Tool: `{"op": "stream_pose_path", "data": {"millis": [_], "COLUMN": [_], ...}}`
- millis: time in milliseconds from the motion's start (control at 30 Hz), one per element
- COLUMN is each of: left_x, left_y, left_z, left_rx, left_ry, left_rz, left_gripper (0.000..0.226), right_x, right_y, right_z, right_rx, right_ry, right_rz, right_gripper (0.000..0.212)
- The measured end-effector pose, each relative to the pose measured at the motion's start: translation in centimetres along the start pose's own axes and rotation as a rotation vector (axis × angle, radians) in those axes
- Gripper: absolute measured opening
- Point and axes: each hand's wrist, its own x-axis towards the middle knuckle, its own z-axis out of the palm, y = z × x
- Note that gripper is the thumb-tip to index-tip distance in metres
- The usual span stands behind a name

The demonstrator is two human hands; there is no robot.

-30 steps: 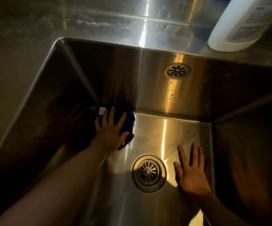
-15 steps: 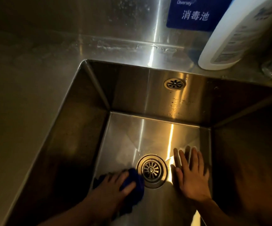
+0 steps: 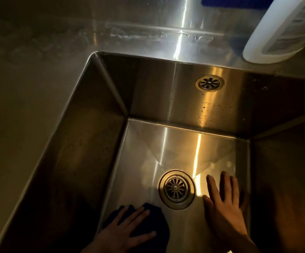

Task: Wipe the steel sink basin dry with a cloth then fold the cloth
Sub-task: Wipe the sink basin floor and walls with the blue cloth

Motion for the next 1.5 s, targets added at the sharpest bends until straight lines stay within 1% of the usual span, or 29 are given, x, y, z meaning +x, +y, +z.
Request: {"op": "stream_pose_path", "data": {"millis": [67, 133, 200, 267, 433, 533, 600, 667, 800, 933, 1033, 1100, 1133, 1200, 1267, 1300, 1333, 1367, 1400, 1433, 1467, 1500], "left_x": [0.0, 0.0, 0.4, 0.9, 3.7, 6.5, 8.3, 10.5, 15.3, 17.0, 15.9, 14.1, 12.8, 9.6, 6.5, 5.5, 4.6, 4.1, 3.6, 3.4, 3.3, 3.5], "left_y": [-0.1, -0.3, -0.5, -0.8, -1.3, -2.6, -4.2, -6.5, -11.1, -12.9, -12.7, -11.0, -9.5, -5.4, -1.2, 0.4, 1.6, 2.7, 3.4, 3.5, 3.9, 3.3], "left_z": [0.8, 1.1, 0.8, 0.2, -1.7, -2.4, -3.0, -3.8, -5.4, -7.0, -8.9, -9.8, -10.1, -10.5, -9.6, -8.9, -8.6, -7.7, -6.4, -5.8, -5.5, -5.2], "left_rx": [-0.028, -0.079, -0.134, -0.189, -0.410, -0.516, -0.543, -0.522, -0.464, -0.411, -0.426, -0.505, -0.536, -0.526, -0.464, -0.515, -0.598, -0.648, -0.625, -0.598, -0.501, -0.436], "left_ry": [0.029, 0.065, 0.088, 0.101, 0.233, 0.286, 0.296, 0.313, 0.411, 0.443, 0.440, 0.484, 0.488, 0.477, 0.439, 0.338, 0.279, 0.230, 0.150, 0.052, -0.065, -0.173], "left_rz": [-0.058, -0.155, -0.286, -0.436, -0.819, -0.969, -1.006, -1.005, -1.022, -1.066, -1.055, -1.054, -1.021, -0.859, -0.625, -0.527, -0.509, -0.478, -0.376, -0.299, -0.169, -0.125], "left_gripper": [0.070, 0.074, 0.081, 0.088, 0.075, 0.070, 0.070, 0.067, 0.065, 0.062, 0.053, 0.051, 0.052, 0.054, 0.061, 0.068, 0.069, 0.056, 0.034, 0.024, 0.028, 0.033], "right_x": [0.4, 0.6, 0.7, 0.6, 0.9, 1.0, 1.0, 0.9, 0.6, 0.8, 0.9, 0.6, 0.4, 0.1, 0.0, 0.0, 0.0, 0.0, 0.1, 0.2, 0.3, 0.4], "right_y": [0.5, 0.9, 0.9, 0.5, 0.5, 0.6, 0.7, 0.7, 0.5, 0.8, 1.1, 0.9, 0.8, 0.5, 0.2, 0.2, 0.2, 0.2, 0.2, 0.2, 0.3, 0.3], "right_z": [-0.1, 0.1, 0.4, 0.5, 0.6, 1.0, 1.1, 0.9, 0.6, 0.9, 1.1, 0.7, 0.4, -0.2, -0.7, -0.8, -0.8, -0.9, -0.9, -0.8, -0.8, -0.7], "right_rx": [0.097, 0.136, 0.142, 0.140, 0.113, 0.077, 0.056, 0.050, 0.069, 0.077, 0.068, 0.082, 0.097, 0.138, 0.157, 0.164, 0.172, 0.180, 0.184, 0.181, 0.176, 0.177], "right_ry": [-0.014, -0.021, 0.032, 0.089, 0.137, 0.139, 0.131, 0.119, 0.088, 0.038, 0.036, 0.047, 0.041, 0.020, 0.009, -0.002, -0.017, -0.030, -0.041, -0.049, -0.056, -0.063], "right_rz": [0.029, 0.046, 0.036, 0.020, 0.051, 0.066, 0.055, 0.042, 0.035, 0.052, 0.066, 0.035, 0.026, 0.032, 0.041, 0.042, 0.040, 0.038, 0.035, 0.031, 0.028, 0.026], "right_gripper": [0.058, 0.062, 0.065, 0.061, 0.065, 0.066, 0.066, 0.066, 0.068, 0.067, 0.067, 0.065, 0.065, 0.065, 0.062, 0.062, 0.063, 0.064, 0.064, 0.064, 0.065, 0.065]}}
